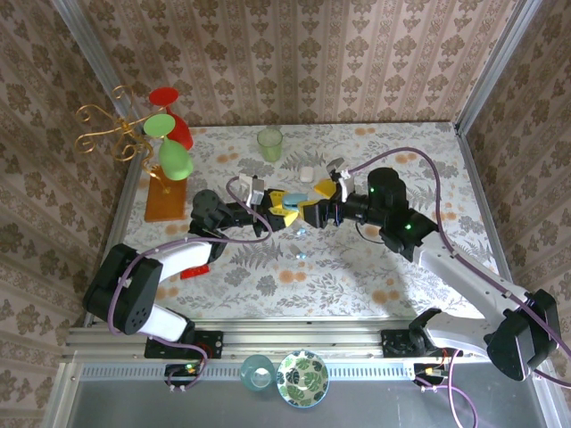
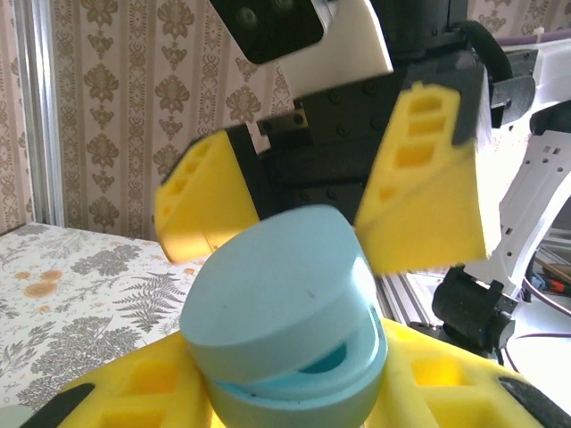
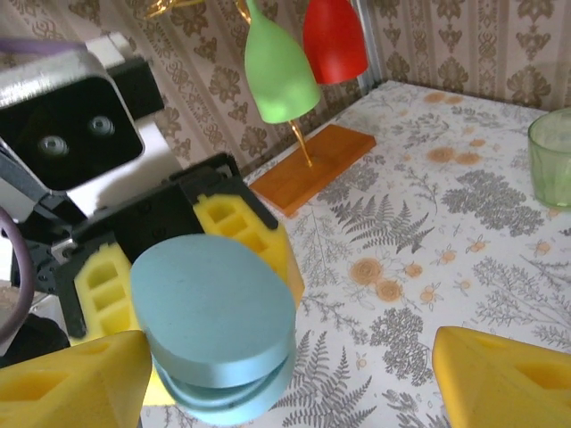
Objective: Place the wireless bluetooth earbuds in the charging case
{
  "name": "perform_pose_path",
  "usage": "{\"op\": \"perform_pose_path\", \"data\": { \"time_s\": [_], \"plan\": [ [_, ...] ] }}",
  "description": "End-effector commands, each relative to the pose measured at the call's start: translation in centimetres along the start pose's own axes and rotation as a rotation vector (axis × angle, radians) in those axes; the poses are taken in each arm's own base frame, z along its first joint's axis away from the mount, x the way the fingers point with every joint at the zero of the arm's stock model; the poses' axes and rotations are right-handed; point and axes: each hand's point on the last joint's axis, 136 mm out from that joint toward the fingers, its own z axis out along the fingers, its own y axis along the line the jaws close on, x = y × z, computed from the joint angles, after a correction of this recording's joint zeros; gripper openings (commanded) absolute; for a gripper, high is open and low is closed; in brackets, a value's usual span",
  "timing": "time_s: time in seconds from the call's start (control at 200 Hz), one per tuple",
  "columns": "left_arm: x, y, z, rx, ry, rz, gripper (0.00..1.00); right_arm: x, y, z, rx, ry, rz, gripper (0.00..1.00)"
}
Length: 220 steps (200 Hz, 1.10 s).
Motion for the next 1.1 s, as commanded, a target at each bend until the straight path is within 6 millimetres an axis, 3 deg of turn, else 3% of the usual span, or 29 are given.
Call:
{"op": "perform_pose_path", "data": {
  "time_s": [0.0,0.5,0.68,0.855,1.095],
  "plan": [
    [-0.6,-1.7,0.4,0.083,-0.001,0.072,0.21,-2.3,-1.1,-0.2,0.063,-0.063,-0.013,0.82],
    [-0.6,-2.1,0.2,0.095,0.005,0.101,0.21,-3.3,-2.4,-0.5,0.146,-0.048,0.062,0.81],
    [-0.9,-2.3,0.1,0.095,-0.001,0.124,0.2,-2.8,-3.3,-0.7,0.205,-0.018,0.077,0.8],
    [-1.0,-2.3,0.0,0.087,-0.005,0.137,0.2,-2.7,-2.7,-0.5,0.174,0.006,0.084,0.79],
    [-1.3,-2.4,0.0,0.083,-0.012,0.148,0.2,-2.4,-3.4,-0.6,0.22,0.037,0.09,0.79]
  ]
}}
